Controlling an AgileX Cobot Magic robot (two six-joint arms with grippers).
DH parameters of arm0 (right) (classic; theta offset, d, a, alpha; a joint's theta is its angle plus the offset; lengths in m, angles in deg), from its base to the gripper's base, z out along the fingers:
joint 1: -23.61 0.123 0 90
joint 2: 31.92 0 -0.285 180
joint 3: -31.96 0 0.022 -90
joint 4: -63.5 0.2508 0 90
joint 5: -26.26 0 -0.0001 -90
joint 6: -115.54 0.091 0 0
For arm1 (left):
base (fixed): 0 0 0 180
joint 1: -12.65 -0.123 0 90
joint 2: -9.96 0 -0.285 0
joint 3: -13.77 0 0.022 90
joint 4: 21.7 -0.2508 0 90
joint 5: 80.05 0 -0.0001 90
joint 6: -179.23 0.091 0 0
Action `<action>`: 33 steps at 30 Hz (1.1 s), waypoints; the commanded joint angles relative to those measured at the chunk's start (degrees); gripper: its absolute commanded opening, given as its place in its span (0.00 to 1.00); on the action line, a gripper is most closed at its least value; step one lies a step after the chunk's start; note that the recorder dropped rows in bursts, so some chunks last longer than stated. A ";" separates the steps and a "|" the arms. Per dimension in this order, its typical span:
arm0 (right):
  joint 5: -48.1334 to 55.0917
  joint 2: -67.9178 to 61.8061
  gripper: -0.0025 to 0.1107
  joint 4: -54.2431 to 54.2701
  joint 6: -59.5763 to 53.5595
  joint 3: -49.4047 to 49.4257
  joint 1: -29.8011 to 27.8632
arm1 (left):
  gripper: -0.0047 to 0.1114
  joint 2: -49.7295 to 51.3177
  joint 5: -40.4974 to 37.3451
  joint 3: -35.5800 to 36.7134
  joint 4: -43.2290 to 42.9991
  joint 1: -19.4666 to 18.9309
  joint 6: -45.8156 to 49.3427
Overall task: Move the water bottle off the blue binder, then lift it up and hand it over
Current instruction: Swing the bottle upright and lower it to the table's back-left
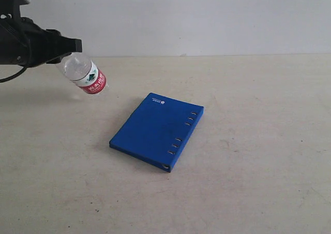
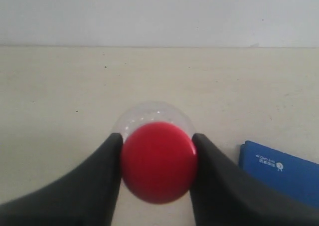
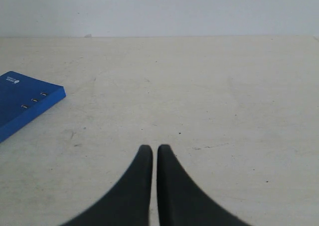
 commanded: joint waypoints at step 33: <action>-0.65 0.25 0.03 -0.21 -0.04 -0.07 0.11 | 0.08 -7.86 2.12 10.44 -0.34 0.12 9.08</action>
